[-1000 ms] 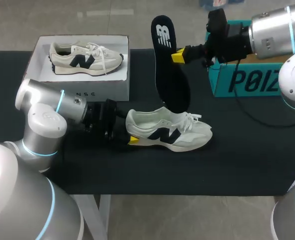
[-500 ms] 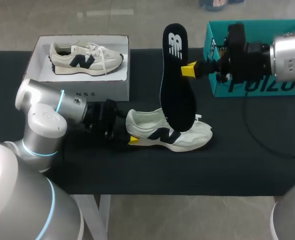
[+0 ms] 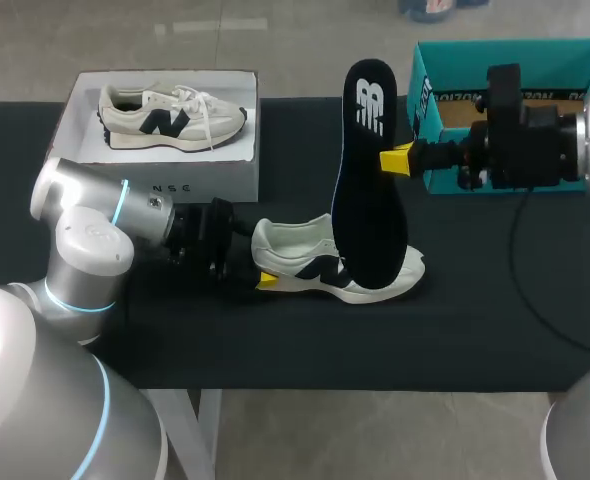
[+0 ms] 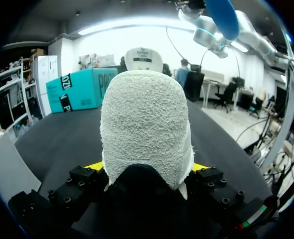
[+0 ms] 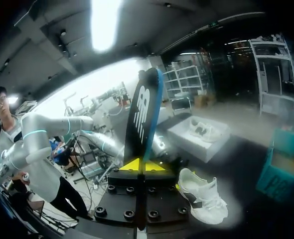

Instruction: Take the shoe out of the shoebox, open the shoe tongue, remove and reinsert the insole, then place the shoe into the shoebox

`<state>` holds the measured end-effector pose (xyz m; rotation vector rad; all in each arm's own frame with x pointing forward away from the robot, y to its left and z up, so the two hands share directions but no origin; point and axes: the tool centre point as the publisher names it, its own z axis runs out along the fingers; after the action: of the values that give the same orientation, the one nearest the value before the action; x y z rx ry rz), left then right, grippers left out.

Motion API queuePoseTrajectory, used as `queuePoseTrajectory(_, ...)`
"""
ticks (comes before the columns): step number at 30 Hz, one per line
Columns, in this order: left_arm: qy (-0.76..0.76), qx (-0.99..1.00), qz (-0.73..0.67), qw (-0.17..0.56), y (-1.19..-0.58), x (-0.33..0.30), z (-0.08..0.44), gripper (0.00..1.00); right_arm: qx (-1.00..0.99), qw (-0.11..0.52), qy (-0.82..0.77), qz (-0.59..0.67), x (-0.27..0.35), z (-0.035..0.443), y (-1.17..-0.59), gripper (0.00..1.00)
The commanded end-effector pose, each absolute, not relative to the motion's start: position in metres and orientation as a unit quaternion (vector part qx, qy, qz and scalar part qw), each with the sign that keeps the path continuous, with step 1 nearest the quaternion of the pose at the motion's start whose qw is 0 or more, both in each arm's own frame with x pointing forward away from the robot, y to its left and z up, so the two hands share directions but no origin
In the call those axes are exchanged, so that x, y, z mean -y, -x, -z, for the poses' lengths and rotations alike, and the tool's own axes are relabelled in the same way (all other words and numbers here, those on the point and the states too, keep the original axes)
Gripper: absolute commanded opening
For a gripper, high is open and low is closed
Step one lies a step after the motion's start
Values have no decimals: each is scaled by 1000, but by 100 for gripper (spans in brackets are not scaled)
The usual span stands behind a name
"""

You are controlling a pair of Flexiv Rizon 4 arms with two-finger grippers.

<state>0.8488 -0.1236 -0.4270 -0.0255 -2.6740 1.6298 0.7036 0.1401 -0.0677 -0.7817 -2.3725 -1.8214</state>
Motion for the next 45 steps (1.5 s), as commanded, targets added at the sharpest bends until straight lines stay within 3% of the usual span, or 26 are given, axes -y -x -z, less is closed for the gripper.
queuePoseTrajectory(1, 8, 854, -520, 5, -849, 124, 427, 0, 770, 24, 253, 585, -136, 66, -685, 0)
queuePoseTrajectory(11, 8, 854, -520, 5, -849, 124, 427, 0, 779, 52, 244, 575, -137, 68, -660, 0)
queuePoseTrajectory(41, -1, 874, -487, -4, -849, 124, 424, 0, 784, 52, 246, 568, -138, 70, -661, 0)
queuePoseTrajectory(42, -1, 875, -483, -4, -849, 125, 425, 20, 784, 52, 246, 568, -138, 70, -661, 0)
queuePoseTrajectory(44, 5, 880, -475, -3, -848, 125, 424, 100, 784, 52, 246, 568, -138, 70, -661, 0)
queuePoseTrajectory(45, 4, 881, -472, -6, -848, 125, 425, 100, 784, 52, 246, 568, -138, 70, -661, 0)
